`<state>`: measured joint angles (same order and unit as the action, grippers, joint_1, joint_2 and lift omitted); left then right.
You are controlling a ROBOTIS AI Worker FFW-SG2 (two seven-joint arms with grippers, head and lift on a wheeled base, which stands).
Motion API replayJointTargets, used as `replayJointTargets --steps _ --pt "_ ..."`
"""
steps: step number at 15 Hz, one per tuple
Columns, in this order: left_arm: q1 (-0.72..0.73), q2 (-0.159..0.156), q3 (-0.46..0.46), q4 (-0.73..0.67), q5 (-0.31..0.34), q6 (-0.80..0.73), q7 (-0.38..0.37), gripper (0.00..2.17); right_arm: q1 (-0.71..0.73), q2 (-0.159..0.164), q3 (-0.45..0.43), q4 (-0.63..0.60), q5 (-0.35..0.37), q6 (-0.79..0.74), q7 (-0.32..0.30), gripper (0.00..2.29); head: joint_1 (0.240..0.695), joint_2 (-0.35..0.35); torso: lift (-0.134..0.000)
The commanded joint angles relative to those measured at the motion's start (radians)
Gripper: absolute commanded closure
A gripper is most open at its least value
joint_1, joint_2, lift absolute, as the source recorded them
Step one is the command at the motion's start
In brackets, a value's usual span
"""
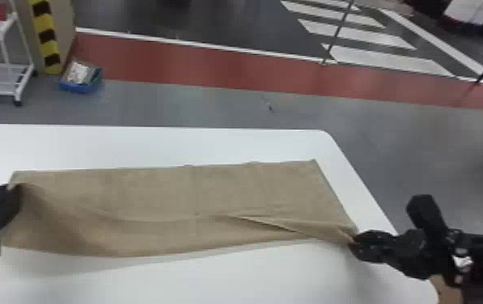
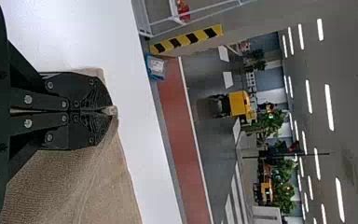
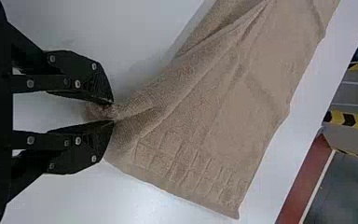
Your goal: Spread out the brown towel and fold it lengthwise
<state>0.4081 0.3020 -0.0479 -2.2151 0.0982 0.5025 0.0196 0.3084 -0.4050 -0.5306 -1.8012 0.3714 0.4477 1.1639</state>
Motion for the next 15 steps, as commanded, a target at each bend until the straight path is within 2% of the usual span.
replayJointTargets --steps 1,4,9,11,15 --pt "0.000 0.000 0.002 -0.001 0.000 0.000 0.000 1.55 0.006 0.002 -0.015 -0.024 -0.017 0.015 0.005 0.97 0.695 -0.320 -0.124" --pt "0.000 -0.001 0.007 -0.003 0.001 0.000 0.000 1.55 0.001 0.000 -0.032 -0.033 -0.037 0.042 0.005 1.29 0.695 -0.321 -0.124" --pt "0.008 0.000 0.017 -0.021 -0.005 -0.003 0.017 1.55 0.003 0.011 -0.109 -0.093 -0.109 0.042 0.005 1.30 0.695 -0.325 -0.124" --pt "0.029 0.002 0.037 -0.058 -0.005 -0.003 0.016 1.55 0.011 0.025 -0.158 -0.139 -0.160 0.036 0.006 1.30 0.695 -0.321 -0.124" --pt "0.064 0.003 0.069 -0.140 -0.008 0.025 0.017 1.55 0.008 0.029 -0.262 -0.178 -0.273 0.067 0.031 1.30 0.695 -0.323 -0.124"
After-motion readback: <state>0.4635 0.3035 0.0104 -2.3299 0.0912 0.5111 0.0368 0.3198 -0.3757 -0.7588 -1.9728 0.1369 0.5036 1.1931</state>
